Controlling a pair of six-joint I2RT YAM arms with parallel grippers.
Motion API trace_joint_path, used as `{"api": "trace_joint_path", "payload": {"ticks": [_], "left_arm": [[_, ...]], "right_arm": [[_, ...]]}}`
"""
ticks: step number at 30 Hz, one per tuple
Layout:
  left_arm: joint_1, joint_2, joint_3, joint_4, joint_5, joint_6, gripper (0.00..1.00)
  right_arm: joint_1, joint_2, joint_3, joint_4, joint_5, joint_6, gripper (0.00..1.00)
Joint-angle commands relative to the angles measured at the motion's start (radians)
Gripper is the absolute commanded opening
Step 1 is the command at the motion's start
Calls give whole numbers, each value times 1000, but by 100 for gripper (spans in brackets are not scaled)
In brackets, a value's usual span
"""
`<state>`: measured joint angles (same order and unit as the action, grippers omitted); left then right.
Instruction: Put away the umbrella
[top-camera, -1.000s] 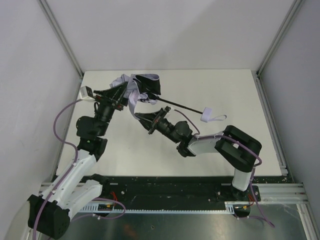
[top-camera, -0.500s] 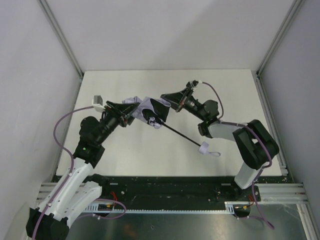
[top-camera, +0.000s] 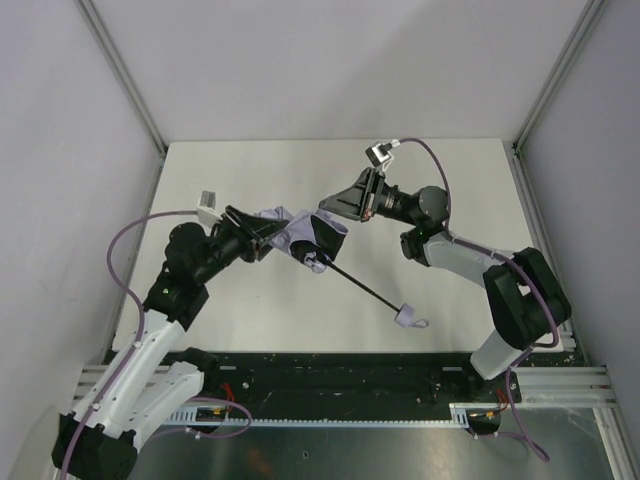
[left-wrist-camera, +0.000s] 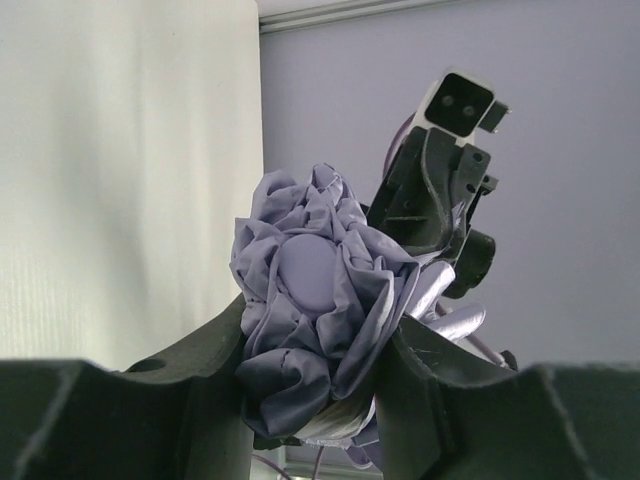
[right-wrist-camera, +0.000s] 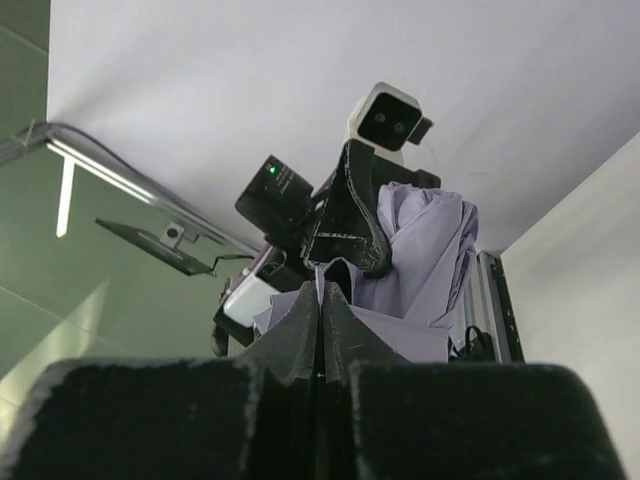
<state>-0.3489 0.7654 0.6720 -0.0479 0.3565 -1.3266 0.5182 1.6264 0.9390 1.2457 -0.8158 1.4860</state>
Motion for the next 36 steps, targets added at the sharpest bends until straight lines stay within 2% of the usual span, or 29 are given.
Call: {"api": "trace_joint_path", "payload": {"ticks": [1,6,12,17,20,23,25,31,34,36], "left_arm": [[-2,12,33,-182,14,156,0],[-17,51,67,-281,-47,260,0],[-22,79,94,-356,-121,290,0],[-41,109,143,-422,-197,308,0],[-54,127,166,-458,-236,308,0],[-77,156,194,-489,-271,314,0],[-90,164,205,-501,-296,316,0],[-94,177,235,-523,-309,308,0],[-98,178,240,-524,-302,298,0],[-106,168,239,-521,-305,302,0]], "right_arm": [[-8,-98,104,37,-14,-67,0],[57,-134,155,-30,-56,-183,0],[224,-200,248,-449,-30,-565,0],[317,-193,325,-674,34,-735,0],[389,-173,417,-934,111,-934,0],[502,-135,580,-1285,276,-1220,0],[571,-105,659,-1430,348,-1348,0],[728,-56,695,-1588,510,-1516,0],[729,-74,614,-1546,562,-1508,0],[680,-117,519,-1444,544,-1430,0]]}}
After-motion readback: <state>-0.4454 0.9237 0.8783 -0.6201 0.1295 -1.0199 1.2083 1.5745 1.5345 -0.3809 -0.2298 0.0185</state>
